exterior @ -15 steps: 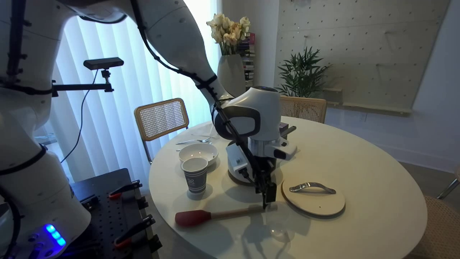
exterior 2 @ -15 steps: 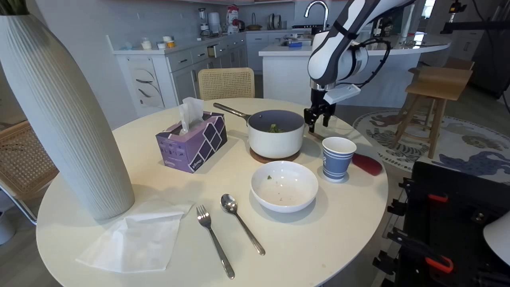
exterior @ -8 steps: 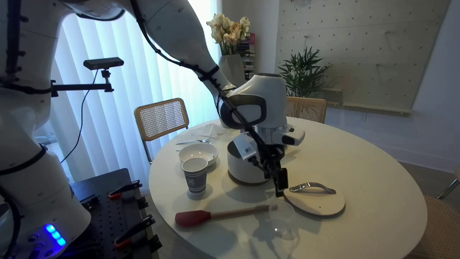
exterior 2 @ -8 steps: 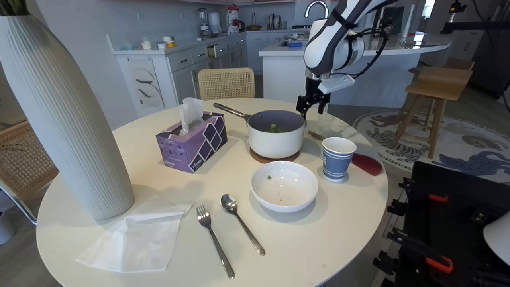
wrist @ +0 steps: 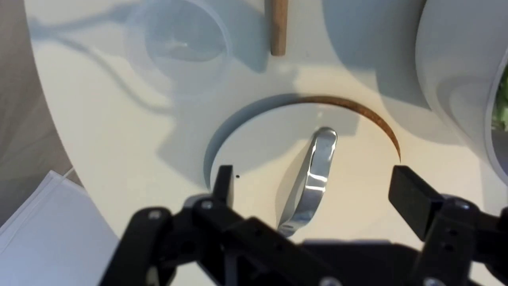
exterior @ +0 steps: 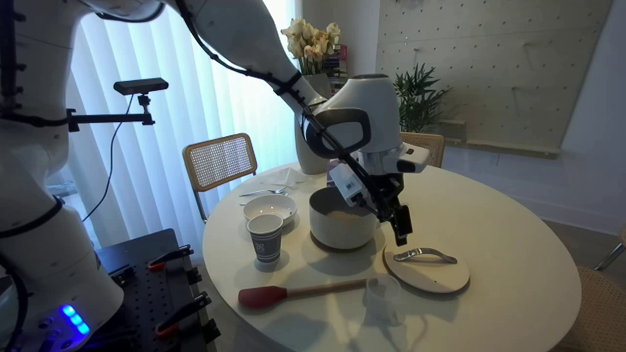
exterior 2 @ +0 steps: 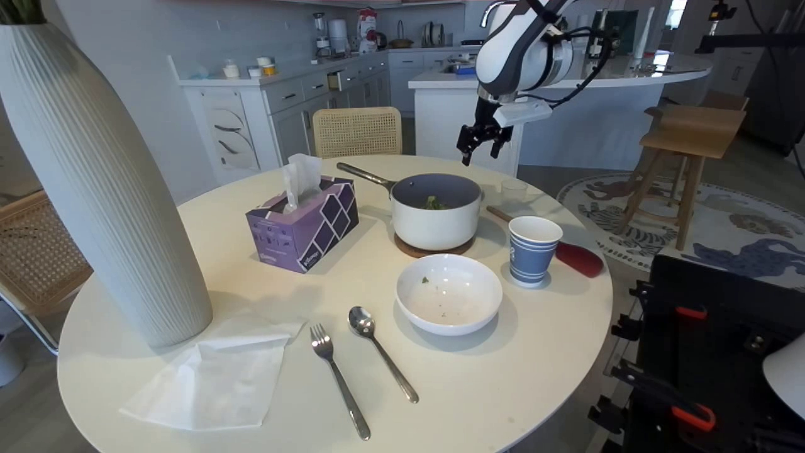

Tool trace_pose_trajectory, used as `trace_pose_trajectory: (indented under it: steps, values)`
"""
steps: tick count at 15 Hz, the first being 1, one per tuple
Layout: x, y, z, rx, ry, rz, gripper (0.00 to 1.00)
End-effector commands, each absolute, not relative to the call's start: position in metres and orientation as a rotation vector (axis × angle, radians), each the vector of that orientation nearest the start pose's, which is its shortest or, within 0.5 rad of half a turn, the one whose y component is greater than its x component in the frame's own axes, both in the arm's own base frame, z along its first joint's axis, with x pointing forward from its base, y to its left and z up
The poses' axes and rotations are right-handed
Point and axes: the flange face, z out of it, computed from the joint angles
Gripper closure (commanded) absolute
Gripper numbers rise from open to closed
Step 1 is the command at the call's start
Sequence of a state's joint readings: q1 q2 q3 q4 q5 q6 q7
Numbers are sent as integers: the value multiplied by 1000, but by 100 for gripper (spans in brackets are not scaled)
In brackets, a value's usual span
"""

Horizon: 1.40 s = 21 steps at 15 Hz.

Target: Remove the lid from the white pot, pick up the broccoli from the white bowl and place it inside the pot, move the tissue square to the left, pick up the spatula and use it to stir inside the white pot, place the spatula on the table, place the white lid on top of the pot

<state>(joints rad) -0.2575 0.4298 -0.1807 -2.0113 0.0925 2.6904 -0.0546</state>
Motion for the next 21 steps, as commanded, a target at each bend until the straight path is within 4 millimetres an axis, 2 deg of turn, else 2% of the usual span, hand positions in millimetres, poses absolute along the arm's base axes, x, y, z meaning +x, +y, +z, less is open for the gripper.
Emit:
trace_pose_trajectory:
  steps: [1, 5, 14, 17, 21]
  values:
    - [580, -273, 277, -3072, 718, -537, 0]
    - [595, -285, 269, -3033, 727, -586, 0]
    - [643, -329, 222, -2991, 666, -599, 0]
    - [662, -332, 204, -2977, 630, -592, 0]
    - [685, -324, 187, -2954, 587, -561, 0]
